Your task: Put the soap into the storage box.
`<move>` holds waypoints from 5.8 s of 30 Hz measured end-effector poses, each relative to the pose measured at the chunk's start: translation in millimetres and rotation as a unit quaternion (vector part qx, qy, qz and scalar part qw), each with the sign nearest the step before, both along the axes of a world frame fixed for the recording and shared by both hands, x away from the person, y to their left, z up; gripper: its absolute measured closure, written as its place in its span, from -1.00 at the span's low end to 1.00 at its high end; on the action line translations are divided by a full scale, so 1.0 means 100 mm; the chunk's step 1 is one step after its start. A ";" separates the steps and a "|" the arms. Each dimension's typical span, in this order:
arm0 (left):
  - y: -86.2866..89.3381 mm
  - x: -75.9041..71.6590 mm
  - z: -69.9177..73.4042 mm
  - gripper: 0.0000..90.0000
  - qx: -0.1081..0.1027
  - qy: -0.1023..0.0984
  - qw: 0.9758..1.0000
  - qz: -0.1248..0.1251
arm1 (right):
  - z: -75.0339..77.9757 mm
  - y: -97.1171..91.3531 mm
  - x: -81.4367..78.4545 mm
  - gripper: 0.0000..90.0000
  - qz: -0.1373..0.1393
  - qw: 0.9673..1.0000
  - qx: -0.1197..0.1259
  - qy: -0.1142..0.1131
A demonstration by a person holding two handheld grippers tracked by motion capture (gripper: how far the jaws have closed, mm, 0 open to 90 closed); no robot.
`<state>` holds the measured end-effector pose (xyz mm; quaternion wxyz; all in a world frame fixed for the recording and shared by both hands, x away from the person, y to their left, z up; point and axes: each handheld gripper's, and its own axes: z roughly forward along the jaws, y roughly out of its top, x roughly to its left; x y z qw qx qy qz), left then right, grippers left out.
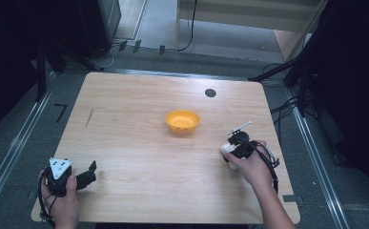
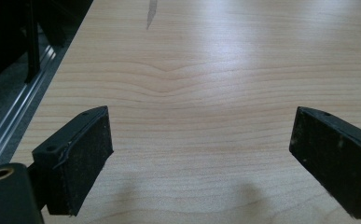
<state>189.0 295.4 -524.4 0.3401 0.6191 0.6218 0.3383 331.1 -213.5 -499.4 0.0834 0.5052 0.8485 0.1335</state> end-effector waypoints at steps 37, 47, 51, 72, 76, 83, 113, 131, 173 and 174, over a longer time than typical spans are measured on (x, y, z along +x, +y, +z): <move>0.03 -0.01 0.00 -0.85 -0.010 -0.005 1.000 0.010 | -0.09 -0.04 0.05 0.13 0.028 0.999 0.017 0.025; 0.02 -0.01 0.00 -0.85 -0.005 -0.004 1.000 0.007 | -0.03 -0.12 0.04 0.13 0.045 0.998 0.028 0.024; 0.02 -0.01 0.00 -0.85 -0.005 -0.004 1.000 0.007 | 0.02 -0.13 0.05 0.13 0.054 0.998 0.032 0.024; 0.03 -0.01 0.00 -0.85 -0.010 -0.004 1.000 0.009 | 0.41 0.01 0.31 0.13 0.111 0.993 0.045 0.000; 0.03 -0.01 0.00 -0.85 -0.012 -0.006 1.000 0.009 | 0.45 0.05 0.35 0.14 0.122 0.992 0.042 -0.004; 0.03 -0.01 0.00 -0.85 -0.011 -0.005 1.000 0.008 | 0.49 0.12 0.42 0.14 0.150 0.988 0.026 0.002; 0.01 0.00 0.00 -0.85 -0.002 -0.005 1.000 0.004 | 0.77 0.47 0.73 0.13 0.267 0.963 -0.004 -0.025; 0.02 0.00 0.00 -0.85 -0.004 -0.003 1.000 0.004 | 0.79 0.64 0.87 0.13 0.305 0.951 0.006 -0.041; 0.03 0.00 0.00 -0.85 -0.013 -0.003 1.000 0.002 | 0.64 1.28 1.15 0.13 0.438 0.895 -0.027 -0.074; 0.03 0.00 0.00 -0.85 -0.012 -0.003 1.000 0.002 | 0.64 1.30 1.17 0.13 0.444 0.892 -0.024 -0.078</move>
